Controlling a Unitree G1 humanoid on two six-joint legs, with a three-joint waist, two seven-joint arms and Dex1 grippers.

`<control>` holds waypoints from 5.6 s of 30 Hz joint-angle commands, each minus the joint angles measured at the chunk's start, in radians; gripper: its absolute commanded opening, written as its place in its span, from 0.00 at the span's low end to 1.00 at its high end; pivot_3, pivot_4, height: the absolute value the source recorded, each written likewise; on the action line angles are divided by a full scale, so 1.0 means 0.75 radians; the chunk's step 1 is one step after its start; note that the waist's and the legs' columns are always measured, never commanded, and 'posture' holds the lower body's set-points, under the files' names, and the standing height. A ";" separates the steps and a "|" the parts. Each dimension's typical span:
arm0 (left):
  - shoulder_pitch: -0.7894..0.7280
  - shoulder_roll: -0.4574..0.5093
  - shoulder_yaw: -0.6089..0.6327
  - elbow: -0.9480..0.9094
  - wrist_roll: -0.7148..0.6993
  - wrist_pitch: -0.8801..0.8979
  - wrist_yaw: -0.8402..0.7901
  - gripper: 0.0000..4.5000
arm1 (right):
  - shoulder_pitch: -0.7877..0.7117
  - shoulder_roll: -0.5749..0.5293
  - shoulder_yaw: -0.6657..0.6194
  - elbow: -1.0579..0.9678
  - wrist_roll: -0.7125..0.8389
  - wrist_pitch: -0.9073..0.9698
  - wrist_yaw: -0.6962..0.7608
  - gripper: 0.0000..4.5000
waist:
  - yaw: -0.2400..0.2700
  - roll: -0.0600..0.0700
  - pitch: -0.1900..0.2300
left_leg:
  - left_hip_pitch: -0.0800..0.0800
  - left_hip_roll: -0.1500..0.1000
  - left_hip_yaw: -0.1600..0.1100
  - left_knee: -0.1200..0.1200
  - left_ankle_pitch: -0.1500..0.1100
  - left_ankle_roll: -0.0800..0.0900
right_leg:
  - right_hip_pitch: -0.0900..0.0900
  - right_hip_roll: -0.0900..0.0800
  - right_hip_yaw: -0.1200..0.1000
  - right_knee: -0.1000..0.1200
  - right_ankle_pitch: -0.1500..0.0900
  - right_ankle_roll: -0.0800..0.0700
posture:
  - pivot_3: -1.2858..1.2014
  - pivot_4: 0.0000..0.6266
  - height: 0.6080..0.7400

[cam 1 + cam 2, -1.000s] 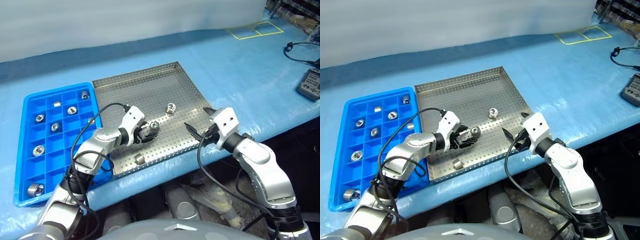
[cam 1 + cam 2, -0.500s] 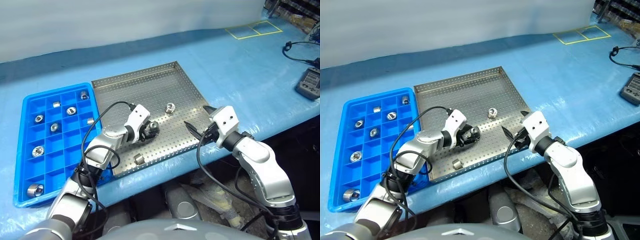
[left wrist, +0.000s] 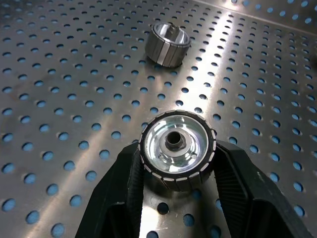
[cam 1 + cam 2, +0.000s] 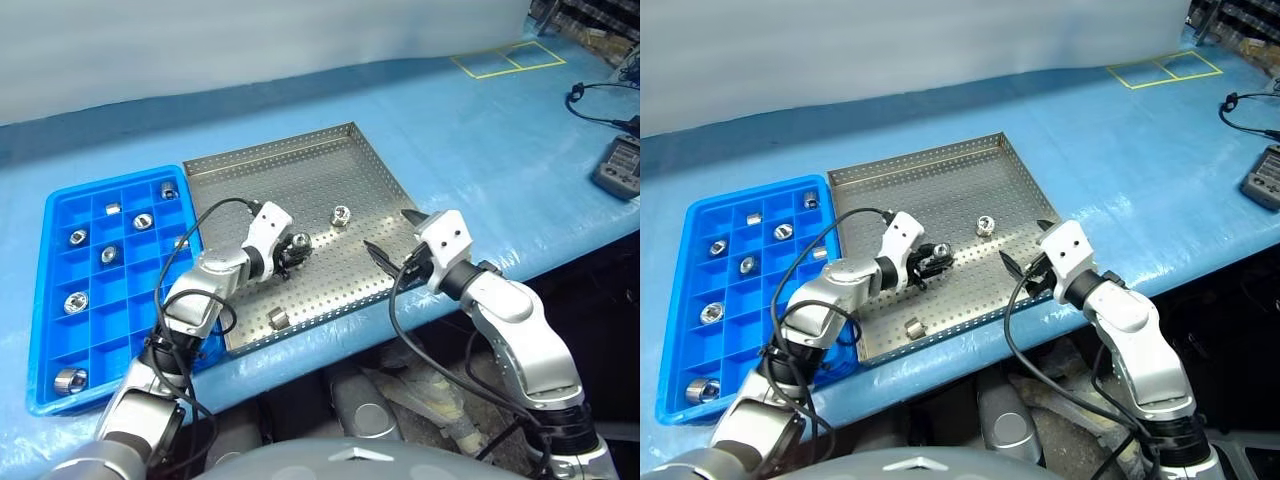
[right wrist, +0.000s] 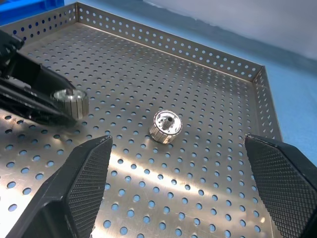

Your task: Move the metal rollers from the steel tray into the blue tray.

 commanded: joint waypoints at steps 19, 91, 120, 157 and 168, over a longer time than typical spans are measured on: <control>0.710 0.362 0.825 -0.953 0.055 0.524 0.256 0.43 | -0.196 0.030 0.120 0.166 0.007 -0.094 0.123 1.00 | 0.191 -0.001 0.001 | 0.000 0.001 -0.001 -0.001 -0.001 0.000 | -0.001 -0.005 -0.007 0.000 -0.002 -0.004 | 0.47 0.24 1.00; 0.464 0.041 0.015 -0.786 -0.122 -0.065 0.182 0.99 | -0.723 -0.794 0.561 0.707 -0.788 -0.845 1.055 1.00 | 0.186 0.002 0.004 | 0.017 0.001 0.011 0.001 -0.004 0.008 | 0.016 -0.003 0.004 -0.007 -0.005 -0.006 | 0.44 0.24 1.00; 0.447 0.073 0.022 -0.760 -0.121 -0.077 0.170 0.99 | -0.591 -0.498 0.580 0.392 -0.593 -0.750 1.182 1.00 | 0.239 0.003 0.003 | 0.013 0.002 0.008 -0.002 -0.008 0.011 | 0.018 -0.006 -0.006 -0.019 -0.006 -0.007 | 0.44 0.24 1.00; 0.496 0.199 0.297 -0.781 -0.159 -0.053 0.174 0.99 | -0.692 0.003 0.494 0.451 -0.416 -0.562 0.766 1.00 | 0.227 0.004 0.003 | 0.010 -0.001 -0.001 -0.001 -0.007 0.009 | 0.018 -0.019 -0.016 -0.018 -0.005 -0.007 | 0.44 0.24 1.00; 0.476 0.218 0.313 -0.801 -0.187 -0.027 0.178 0.99 | -0.671 -0.097 0.600 0.351 -0.420 -0.617 0.866 1.00 | 0.234 0.005 0.003 | 0.005 -0.003 -0.006 -0.001 -0.007 0.009 | 0.016 -0.023 -0.023 -0.020 -0.002 -0.002 | 0.44 0.24 1.00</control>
